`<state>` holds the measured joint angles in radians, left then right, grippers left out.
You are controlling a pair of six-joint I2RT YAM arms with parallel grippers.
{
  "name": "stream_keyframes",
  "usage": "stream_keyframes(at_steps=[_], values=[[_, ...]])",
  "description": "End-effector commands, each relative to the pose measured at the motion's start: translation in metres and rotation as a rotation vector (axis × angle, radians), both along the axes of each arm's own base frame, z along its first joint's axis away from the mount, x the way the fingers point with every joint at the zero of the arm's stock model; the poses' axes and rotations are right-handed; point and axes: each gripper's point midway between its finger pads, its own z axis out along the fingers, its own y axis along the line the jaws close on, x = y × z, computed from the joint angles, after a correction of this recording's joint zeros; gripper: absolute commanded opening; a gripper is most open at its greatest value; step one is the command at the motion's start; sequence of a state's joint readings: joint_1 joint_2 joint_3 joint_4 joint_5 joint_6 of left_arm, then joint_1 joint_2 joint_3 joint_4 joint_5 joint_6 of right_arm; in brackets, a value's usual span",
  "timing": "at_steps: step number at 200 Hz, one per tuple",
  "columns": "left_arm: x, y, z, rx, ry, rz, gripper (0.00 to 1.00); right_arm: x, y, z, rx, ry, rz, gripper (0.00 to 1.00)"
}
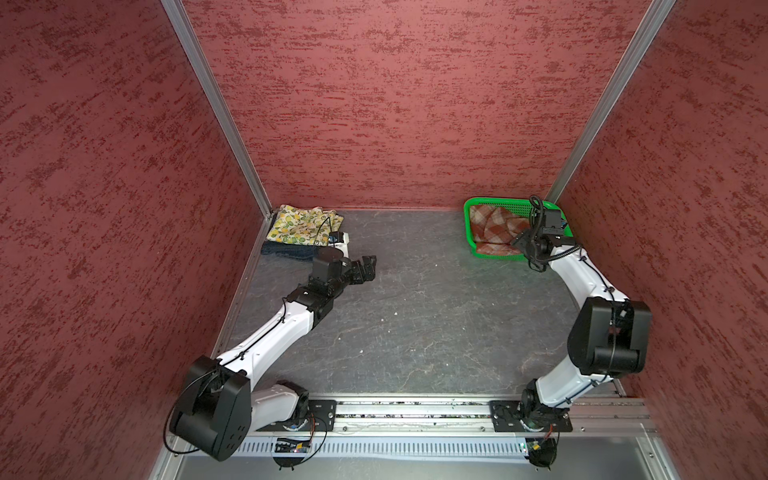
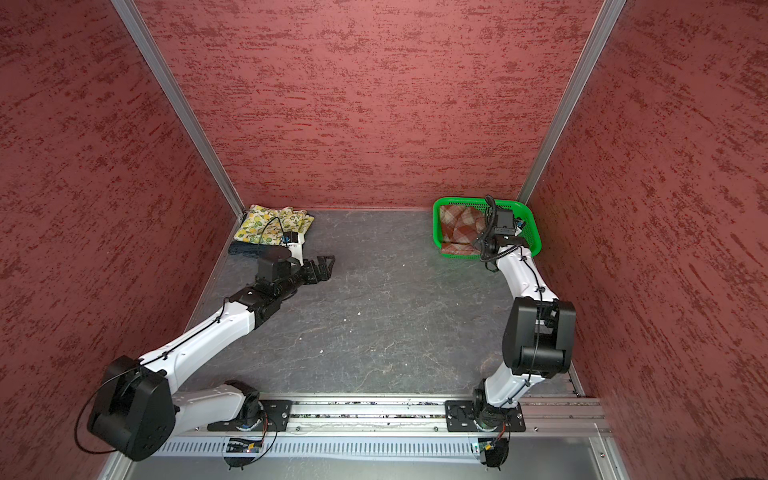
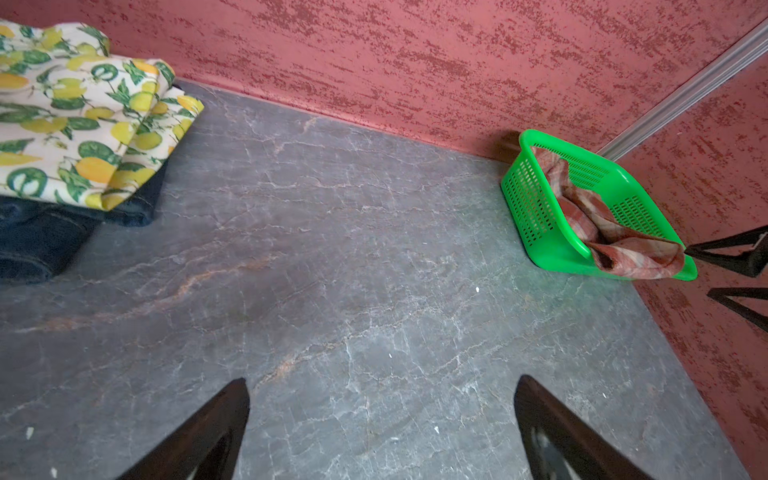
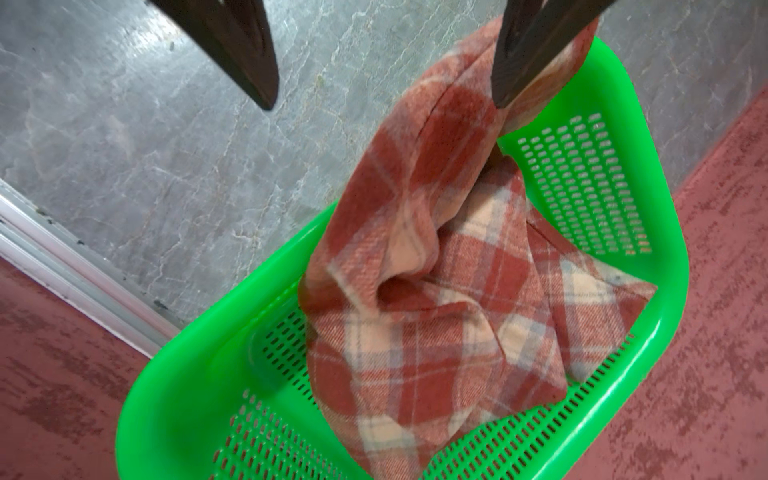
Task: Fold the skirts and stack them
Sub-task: 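Grasp the red plaid skirt in the basket with the right gripper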
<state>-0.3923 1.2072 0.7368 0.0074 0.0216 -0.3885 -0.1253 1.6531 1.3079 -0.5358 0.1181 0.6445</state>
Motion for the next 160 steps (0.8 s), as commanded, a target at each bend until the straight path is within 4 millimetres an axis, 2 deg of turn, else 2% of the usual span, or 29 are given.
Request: stream_keyframes(at_steps=[1, 19, 36, 52, 66, 73, 96, 124, 160], values=[[-0.011, -0.004, -0.002, -0.045, 0.011, 0.0, 1.0, 0.02, -0.001, 0.003, 0.047, -0.045, 0.004, 0.78], [-0.017, -0.005, -0.008, -0.065, 0.027, 0.004, 1.0, 0.03, -0.001, -0.008, 0.057, -0.013, 0.016, 0.74], [-0.021, -0.004, -0.011, -0.071, 0.045, 0.025, 1.0, 0.033, -0.003, -0.018, 0.058, 0.015, 0.011, 0.65], [-0.026, -0.006, -0.008, -0.078, 0.029, 0.021, 1.0, 0.039, -0.003, -0.012, 0.051, -0.023, 0.025, 0.44], [-0.029, -0.006, -0.006, -0.078, 0.022, 0.019, 1.0, 0.048, -0.003, 0.003, 0.037, -0.057, 0.046, 0.12], [-0.03, -0.006, -0.004, -0.079, 0.019, 0.019, 1.0, 0.051, -0.005, 0.012, 0.026, -0.079, 0.045, 0.0], [-0.031, -0.004, 0.0, -0.073, 0.011, 0.023, 1.0, 0.06, -0.004, 0.064, -0.005, -0.245, 0.068, 0.0], [-0.029, -0.005, -0.003, -0.058, 0.025, 0.018, 1.0, 0.066, 0.003, 0.143, -0.028, -0.472, 0.112, 0.0], [-0.027, -0.007, -0.014, -0.059, 0.051, 0.022, 1.0, 0.049, 0.023, 0.25, -0.06, -0.791, 0.21, 0.0]])
